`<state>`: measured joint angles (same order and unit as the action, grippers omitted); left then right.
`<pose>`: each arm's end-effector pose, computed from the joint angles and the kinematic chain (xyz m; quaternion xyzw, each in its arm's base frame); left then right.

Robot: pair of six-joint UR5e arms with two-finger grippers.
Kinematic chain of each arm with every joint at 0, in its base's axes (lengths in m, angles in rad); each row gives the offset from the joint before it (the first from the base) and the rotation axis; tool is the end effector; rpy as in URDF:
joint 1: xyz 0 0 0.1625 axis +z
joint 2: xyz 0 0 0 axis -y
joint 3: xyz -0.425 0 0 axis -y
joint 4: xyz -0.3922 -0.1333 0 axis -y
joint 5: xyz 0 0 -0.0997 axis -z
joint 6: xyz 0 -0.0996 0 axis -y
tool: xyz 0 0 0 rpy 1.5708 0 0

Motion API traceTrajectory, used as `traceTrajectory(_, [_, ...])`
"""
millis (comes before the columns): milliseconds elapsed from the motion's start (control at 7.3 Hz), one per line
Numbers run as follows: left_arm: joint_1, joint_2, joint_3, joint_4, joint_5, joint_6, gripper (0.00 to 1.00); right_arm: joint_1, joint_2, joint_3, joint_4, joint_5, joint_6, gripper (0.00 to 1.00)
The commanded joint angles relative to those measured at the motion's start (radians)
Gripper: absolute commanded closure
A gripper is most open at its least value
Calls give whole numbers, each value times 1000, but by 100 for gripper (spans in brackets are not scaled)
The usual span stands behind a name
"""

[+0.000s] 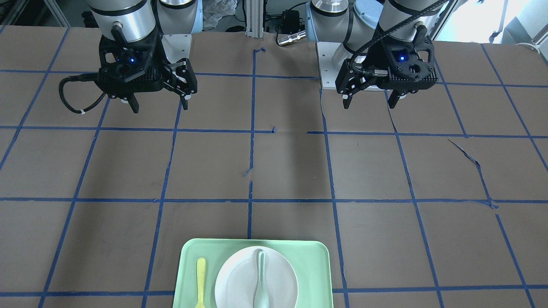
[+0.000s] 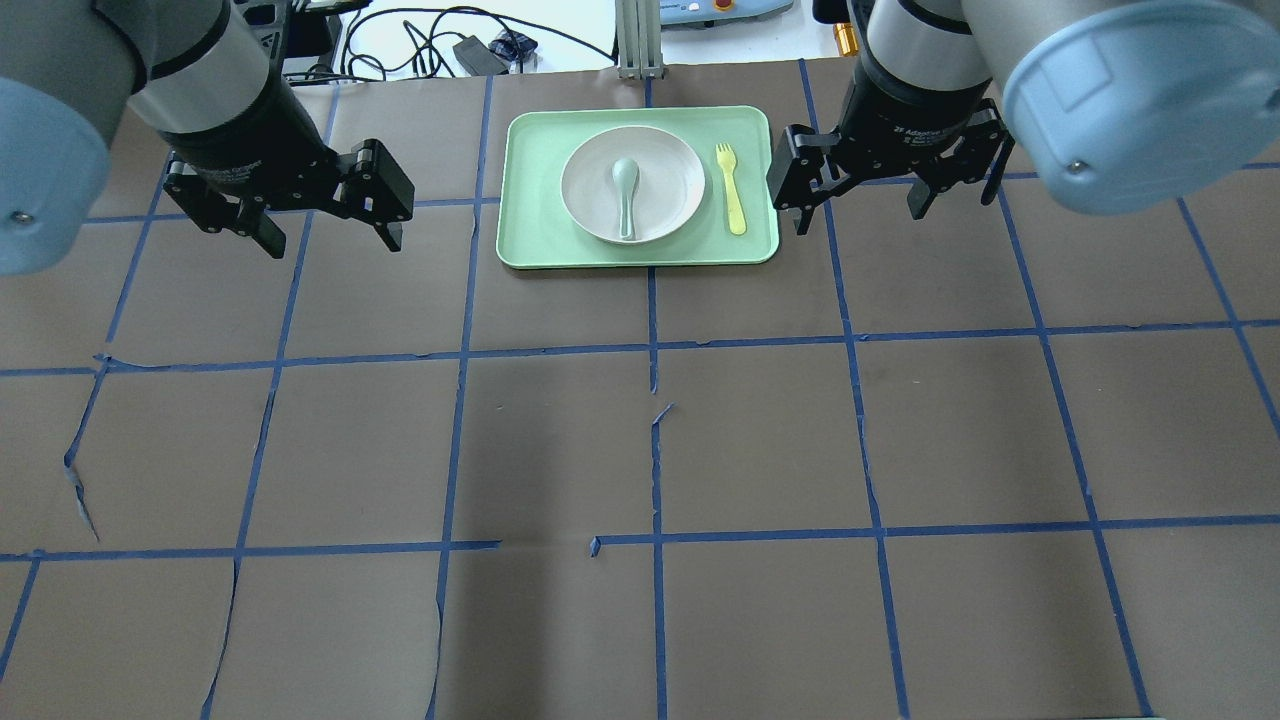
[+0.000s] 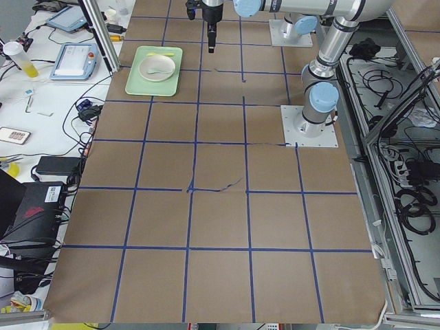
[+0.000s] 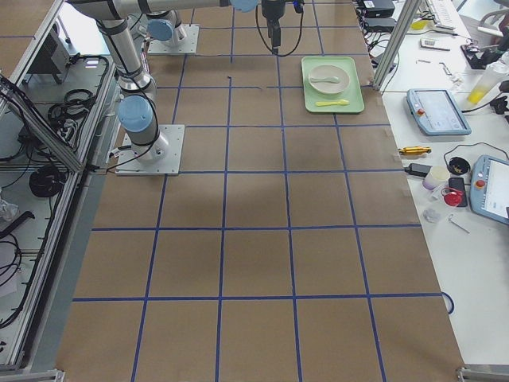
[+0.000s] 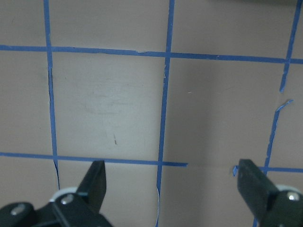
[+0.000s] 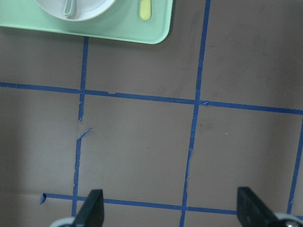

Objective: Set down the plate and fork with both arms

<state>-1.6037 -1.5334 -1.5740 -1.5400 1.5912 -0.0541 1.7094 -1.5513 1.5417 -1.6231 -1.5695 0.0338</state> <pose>-0.1471 -0.4775 0.5077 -0.0109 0.9994 -0.0329 0.0088 0.2021 -0.4828 0.4979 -0.0524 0.9981 -0.0308 0.0033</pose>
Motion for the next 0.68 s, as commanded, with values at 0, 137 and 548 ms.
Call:
traceTrajectory(0, [-16, -5, 6, 8, 0, 3, 0, 1, -3, 6, -1, 2, 1, 0])
traceTrajectory(137, [-16, -5, 0, 6, 0, 2, 0, 0, -6, 3, -1, -1, 1, 0])
traceTrajectory(548, [-19, -5, -4, 3, 0, 2, 0, 0, -6, 6, -1, -9, 1, 0])
